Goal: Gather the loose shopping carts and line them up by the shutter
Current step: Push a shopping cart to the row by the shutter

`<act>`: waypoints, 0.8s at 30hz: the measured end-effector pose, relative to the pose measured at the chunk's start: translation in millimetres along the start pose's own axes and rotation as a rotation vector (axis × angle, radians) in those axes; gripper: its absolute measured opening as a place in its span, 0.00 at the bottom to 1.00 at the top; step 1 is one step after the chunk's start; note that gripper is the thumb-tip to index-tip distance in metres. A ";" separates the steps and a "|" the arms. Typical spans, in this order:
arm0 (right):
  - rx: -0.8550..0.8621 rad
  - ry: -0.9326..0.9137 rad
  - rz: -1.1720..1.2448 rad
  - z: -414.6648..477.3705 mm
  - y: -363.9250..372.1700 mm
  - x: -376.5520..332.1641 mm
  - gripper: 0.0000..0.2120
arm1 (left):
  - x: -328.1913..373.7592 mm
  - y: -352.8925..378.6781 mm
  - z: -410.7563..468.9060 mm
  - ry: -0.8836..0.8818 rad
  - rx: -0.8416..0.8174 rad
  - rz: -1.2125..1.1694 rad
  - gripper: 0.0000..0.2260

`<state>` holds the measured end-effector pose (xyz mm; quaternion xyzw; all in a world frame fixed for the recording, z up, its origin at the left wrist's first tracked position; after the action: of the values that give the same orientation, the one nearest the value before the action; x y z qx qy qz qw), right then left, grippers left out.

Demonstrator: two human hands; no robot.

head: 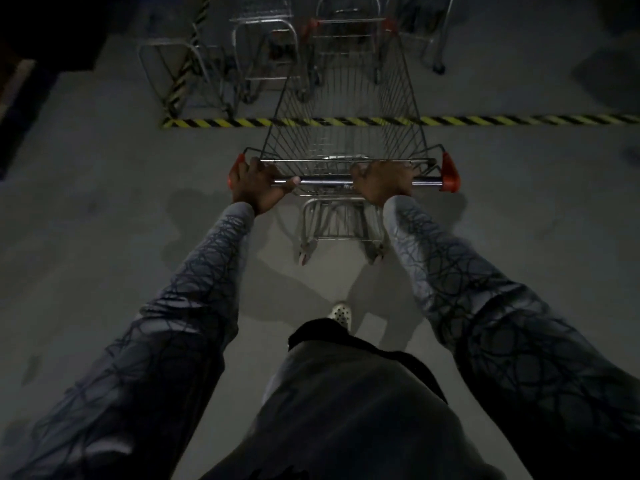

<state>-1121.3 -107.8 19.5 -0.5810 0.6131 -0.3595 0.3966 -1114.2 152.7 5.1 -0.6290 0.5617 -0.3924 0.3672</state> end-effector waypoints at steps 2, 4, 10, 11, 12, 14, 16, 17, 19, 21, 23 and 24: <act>0.017 0.000 -0.006 28.3 -15.4 20.8 0.41 | 24.3 -15.9 41.6 0.044 -0.034 -0.021 0.33; 0.053 0.037 0.024 53.2 -30.1 43.5 0.42 | 50.7 -30.6 79.4 0.092 -0.051 -0.019 0.32; 0.035 0.167 0.156 138.2 -68.1 125.3 0.30 | 129.1 -51.8 202.8 0.153 -0.005 0.036 0.38; 0.039 0.171 0.146 154.2 -74.4 141.0 0.31 | 147.0 -58.2 217.9 0.157 0.012 0.032 0.38; 0.048 0.179 0.148 169.3 -81.4 157.3 0.30 | 166.0 -66.1 230.8 0.167 0.041 0.024 0.38; 0.077 0.196 0.136 198.1 -96.6 192.8 0.28 | 205.0 -81.0 255.0 0.171 0.065 -0.022 0.38; 0.070 0.199 0.120 221.6 -112.2 227.6 0.29 | 241.8 -90.8 285.7 0.180 0.078 -0.049 0.39; 0.072 0.196 0.106 232.8 -120.0 244.9 0.30 | 261.8 -96.6 299.6 0.189 0.083 -0.057 0.41; 0.064 0.189 0.108 250.9 -138.7 282.5 0.30 | 302.5 -103.9 327.8 0.184 0.066 -0.077 0.38; 0.051 0.177 0.142 268.7 -156.5 323.2 0.29 | 346.0 -109.5 347.5 0.189 0.020 -0.078 0.31; 0.045 0.190 0.167 286.4 -174.4 365.4 0.30 | 393.1 -118.9 359.9 0.222 0.031 -0.099 0.25; 0.040 0.198 0.173 296.7 -181.2 386.3 0.30 | 417.0 -123.8 364.2 0.238 0.045 -0.096 0.22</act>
<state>-779.6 -499.3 29.8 -0.4798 0.6897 -0.3916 0.3751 -706.9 -242.2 -3.2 -0.5960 0.5615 -0.4939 0.2927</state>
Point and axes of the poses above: each hand's wrist, its own z-axis towards the middle knuckle, its own y-axis out of the palm, x = y × z, the point moved 4 cm from there along z, towards the middle knuckle, and after that the axes turned 14 degrees about -x, right-handed, at the moved point
